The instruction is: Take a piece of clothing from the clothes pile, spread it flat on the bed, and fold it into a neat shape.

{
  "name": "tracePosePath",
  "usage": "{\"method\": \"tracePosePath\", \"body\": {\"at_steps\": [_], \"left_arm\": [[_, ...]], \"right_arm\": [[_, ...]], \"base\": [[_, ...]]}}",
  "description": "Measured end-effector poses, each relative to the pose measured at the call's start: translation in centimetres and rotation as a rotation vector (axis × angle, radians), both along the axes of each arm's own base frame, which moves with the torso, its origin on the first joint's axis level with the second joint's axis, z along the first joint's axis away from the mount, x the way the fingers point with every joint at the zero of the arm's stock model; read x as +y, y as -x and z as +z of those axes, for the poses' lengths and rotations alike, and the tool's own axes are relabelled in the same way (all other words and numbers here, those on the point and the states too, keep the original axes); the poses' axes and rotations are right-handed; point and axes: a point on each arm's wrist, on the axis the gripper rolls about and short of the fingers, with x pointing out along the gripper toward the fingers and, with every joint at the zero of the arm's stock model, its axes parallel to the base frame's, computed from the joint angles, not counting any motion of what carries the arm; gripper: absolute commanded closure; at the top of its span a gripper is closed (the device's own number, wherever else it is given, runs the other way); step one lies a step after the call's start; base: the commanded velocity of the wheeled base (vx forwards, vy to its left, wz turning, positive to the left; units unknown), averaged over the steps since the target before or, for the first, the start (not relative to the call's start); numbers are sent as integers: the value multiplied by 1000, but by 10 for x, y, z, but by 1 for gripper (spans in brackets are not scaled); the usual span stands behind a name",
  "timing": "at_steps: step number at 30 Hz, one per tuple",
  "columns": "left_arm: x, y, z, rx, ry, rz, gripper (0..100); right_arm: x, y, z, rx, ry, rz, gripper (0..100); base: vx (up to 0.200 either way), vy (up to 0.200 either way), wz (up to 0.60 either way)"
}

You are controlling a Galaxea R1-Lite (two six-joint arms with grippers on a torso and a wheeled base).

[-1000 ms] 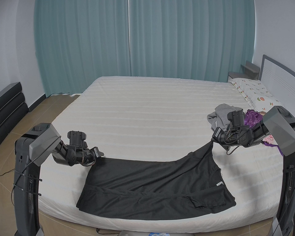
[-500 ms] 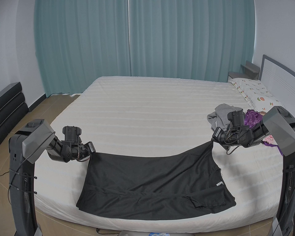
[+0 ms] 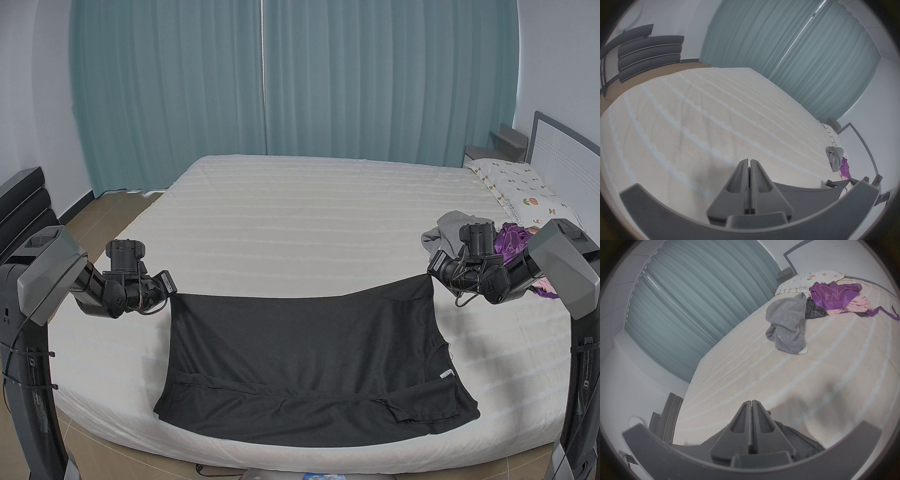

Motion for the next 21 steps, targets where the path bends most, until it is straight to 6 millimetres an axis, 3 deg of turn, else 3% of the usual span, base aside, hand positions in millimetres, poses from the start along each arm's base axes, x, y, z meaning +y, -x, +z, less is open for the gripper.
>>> {"method": "tracePosePath", "body": {"at_steps": [11, 21], "left_arm": [[2, 15, 3, 26, -1, 3, 100], [5, 35, 16, 38, 5, 13, 100]], "right_arm": [[4, 10, -13, 56, 13, 14, 100], [-2, 27, 5, 54, 8, 11, 100]], "base": [[0, 0, 0], [0, 0, 0]]}}
